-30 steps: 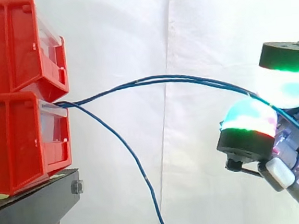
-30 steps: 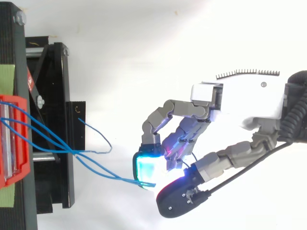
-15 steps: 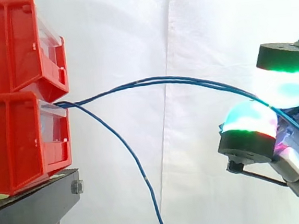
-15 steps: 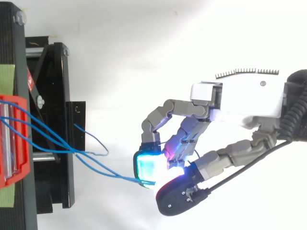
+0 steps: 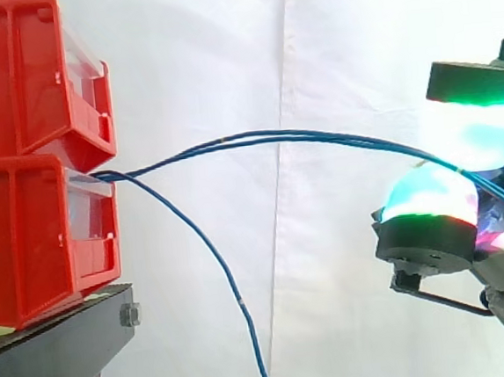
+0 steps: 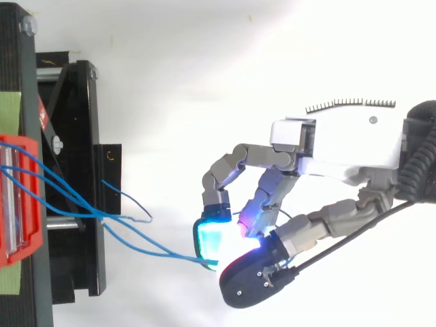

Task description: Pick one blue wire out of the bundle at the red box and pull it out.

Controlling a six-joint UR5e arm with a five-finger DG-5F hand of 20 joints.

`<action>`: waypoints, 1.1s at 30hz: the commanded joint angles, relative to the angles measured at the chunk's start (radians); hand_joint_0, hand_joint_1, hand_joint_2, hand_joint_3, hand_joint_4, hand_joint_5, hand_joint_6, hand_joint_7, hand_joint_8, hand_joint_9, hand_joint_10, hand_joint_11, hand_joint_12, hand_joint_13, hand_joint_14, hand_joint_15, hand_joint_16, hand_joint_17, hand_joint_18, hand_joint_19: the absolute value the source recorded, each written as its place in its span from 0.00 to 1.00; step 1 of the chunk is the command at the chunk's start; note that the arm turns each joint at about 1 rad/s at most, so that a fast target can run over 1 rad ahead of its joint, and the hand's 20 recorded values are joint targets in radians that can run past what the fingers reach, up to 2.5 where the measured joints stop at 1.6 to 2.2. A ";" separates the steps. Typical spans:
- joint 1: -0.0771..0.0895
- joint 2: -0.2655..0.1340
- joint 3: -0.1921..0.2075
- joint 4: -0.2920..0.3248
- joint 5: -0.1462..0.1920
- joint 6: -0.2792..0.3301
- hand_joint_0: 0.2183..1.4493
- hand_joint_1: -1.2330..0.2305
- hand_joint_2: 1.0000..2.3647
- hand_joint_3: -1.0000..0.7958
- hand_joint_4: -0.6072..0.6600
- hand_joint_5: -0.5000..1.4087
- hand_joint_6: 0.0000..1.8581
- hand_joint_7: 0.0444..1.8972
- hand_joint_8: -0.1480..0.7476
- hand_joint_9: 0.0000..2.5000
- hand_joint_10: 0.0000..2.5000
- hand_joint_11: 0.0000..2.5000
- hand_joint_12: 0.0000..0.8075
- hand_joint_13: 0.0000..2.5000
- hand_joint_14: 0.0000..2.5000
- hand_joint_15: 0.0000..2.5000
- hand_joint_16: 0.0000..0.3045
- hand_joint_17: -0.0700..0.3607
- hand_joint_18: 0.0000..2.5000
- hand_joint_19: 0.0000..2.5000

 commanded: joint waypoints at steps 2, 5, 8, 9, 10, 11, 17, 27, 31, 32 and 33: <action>0.000 0.000 0.000 0.000 0.000 0.001 0.26 0.45 0.00 0.28 0.59 0.22 0.49 0.61 0.58 0.46 0.00 0.24 0.52 0.43 0.01 0.24 0.18 0.44 0.38 0.22; 0.000 0.000 0.000 0.000 0.000 0.001 0.24 0.48 0.00 0.28 0.59 0.22 0.49 0.61 0.59 0.46 0.01 0.24 0.52 0.43 0.01 0.23 0.18 0.45 0.38 0.22; 0.000 0.000 0.000 0.000 0.000 0.001 0.23 0.49 0.00 0.28 0.60 0.22 0.49 0.60 0.59 0.46 0.00 0.24 0.53 0.43 0.01 0.23 0.19 0.46 0.39 0.23; 0.000 0.000 0.000 0.000 0.000 0.001 0.23 0.49 0.00 0.28 0.60 0.22 0.49 0.60 0.59 0.46 0.01 0.24 0.53 0.43 0.01 0.23 0.19 0.46 0.39 0.23; 0.000 0.000 0.000 0.000 0.000 0.001 0.23 0.50 0.00 0.28 0.60 0.22 0.48 0.60 0.59 0.46 0.01 0.24 0.54 0.43 0.01 0.23 0.19 0.46 0.39 0.22; 0.000 0.001 0.000 0.000 0.000 0.001 0.22 0.50 0.00 0.28 0.60 0.22 0.48 0.60 0.59 0.46 0.00 0.24 0.54 0.43 0.01 0.23 0.19 0.46 0.39 0.22; 0.000 0.000 0.000 0.000 0.000 -0.001 0.22 0.50 0.00 0.28 0.60 0.22 0.48 0.60 0.59 0.46 0.01 0.24 0.54 0.43 0.01 0.23 0.19 0.47 0.39 0.22; -0.001 0.000 -0.001 -0.002 -0.002 -0.001 0.17 0.37 0.00 0.28 0.63 0.20 0.50 0.55 0.61 0.43 0.00 0.25 0.58 0.42 0.01 0.23 0.21 0.50 0.41 0.21; -0.001 0.000 -0.001 -0.002 -0.002 -0.001 0.19 0.34 0.00 0.28 0.64 0.20 0.50 0.55 0.60 0.42 0.01 0.24 0.57 0.41 0.01 0.23 0.21 0.49 0.40 0.21; -0.001 0.000 -0.001 0.000 -0.002 -0.001 0.21 0.33 0.00 0.28 0.63 0.20 0.50 0.55 0.59 0.42 0.00 0.25 0.56 0.41 0.01 0.23 0.20 0.48 0.39 0.22; -0.001 0.000 -0.001 0.000 -0.002 -0.001 0.21 0.32 0.00 0.28 0.63 0.20 0.50 0.55 0.59 0.42 0.00 0.25 0.55 0.41 0.01 0.24 0.20 0.48 0.39 0.22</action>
